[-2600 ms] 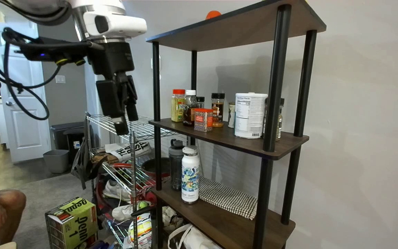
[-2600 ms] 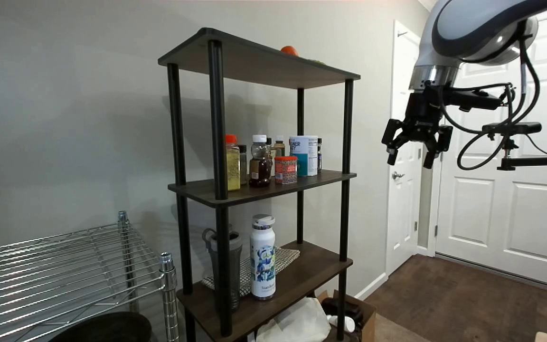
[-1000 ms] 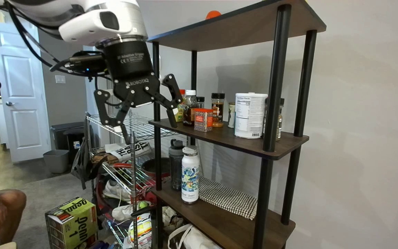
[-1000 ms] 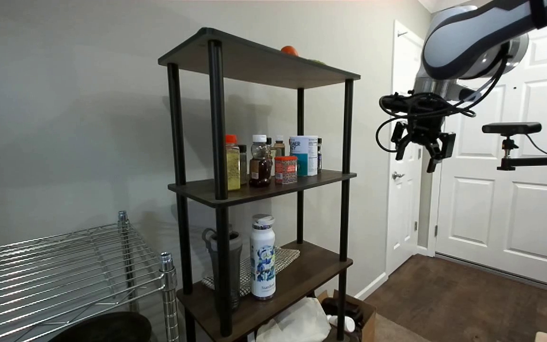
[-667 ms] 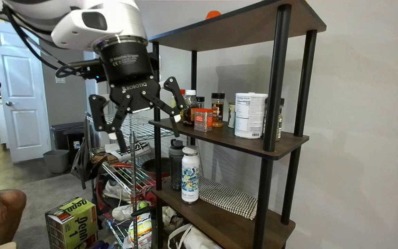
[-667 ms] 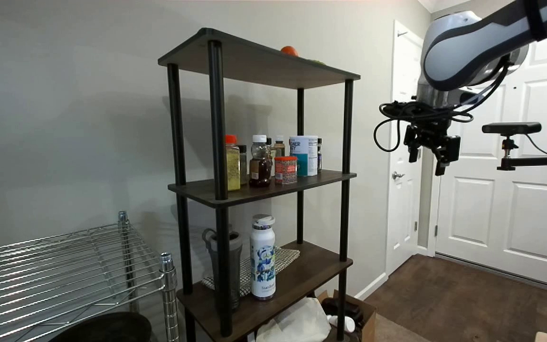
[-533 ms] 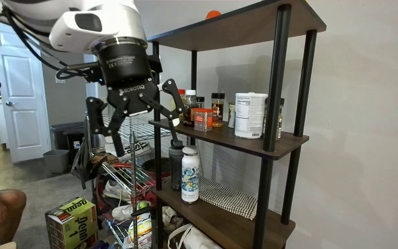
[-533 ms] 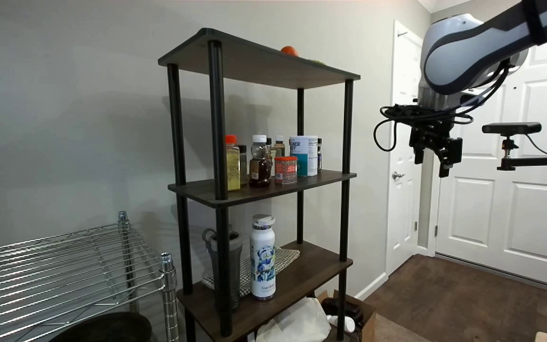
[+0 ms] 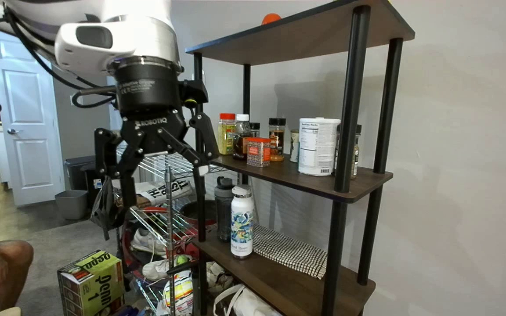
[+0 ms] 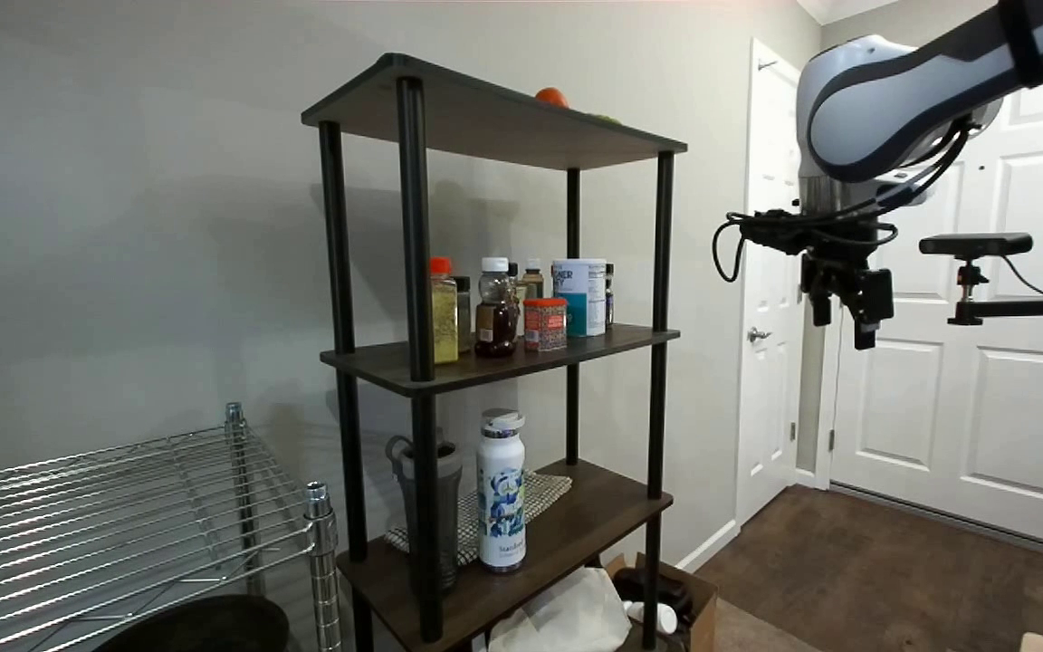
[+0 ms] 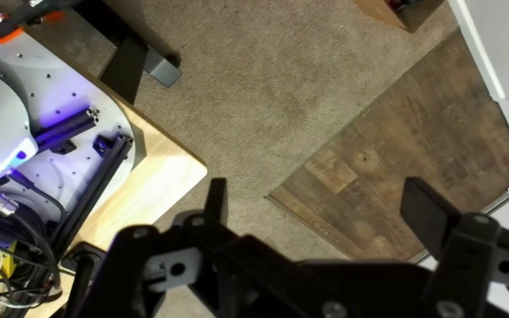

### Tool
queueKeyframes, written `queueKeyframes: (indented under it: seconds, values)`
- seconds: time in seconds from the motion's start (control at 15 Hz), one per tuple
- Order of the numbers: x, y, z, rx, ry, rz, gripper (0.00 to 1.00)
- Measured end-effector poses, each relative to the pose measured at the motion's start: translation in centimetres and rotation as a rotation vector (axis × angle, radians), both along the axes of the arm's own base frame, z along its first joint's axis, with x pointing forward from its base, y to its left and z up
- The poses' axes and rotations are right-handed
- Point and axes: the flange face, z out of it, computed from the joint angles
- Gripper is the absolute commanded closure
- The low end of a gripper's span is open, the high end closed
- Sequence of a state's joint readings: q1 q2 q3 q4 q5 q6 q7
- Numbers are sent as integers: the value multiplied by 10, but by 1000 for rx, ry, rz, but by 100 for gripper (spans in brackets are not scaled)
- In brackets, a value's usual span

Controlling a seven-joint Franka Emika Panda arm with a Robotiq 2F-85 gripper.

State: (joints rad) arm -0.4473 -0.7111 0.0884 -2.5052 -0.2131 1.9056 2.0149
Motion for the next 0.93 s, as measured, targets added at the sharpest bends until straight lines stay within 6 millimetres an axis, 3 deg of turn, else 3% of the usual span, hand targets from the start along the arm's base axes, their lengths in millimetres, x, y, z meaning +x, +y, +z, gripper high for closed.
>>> queueKeyframes:
  seconds: [0.53,0.93]
  values:
    - [-2,-5,0,13,-10,-23,0]
    - [0,-12,-9,42,-70,-321,0]
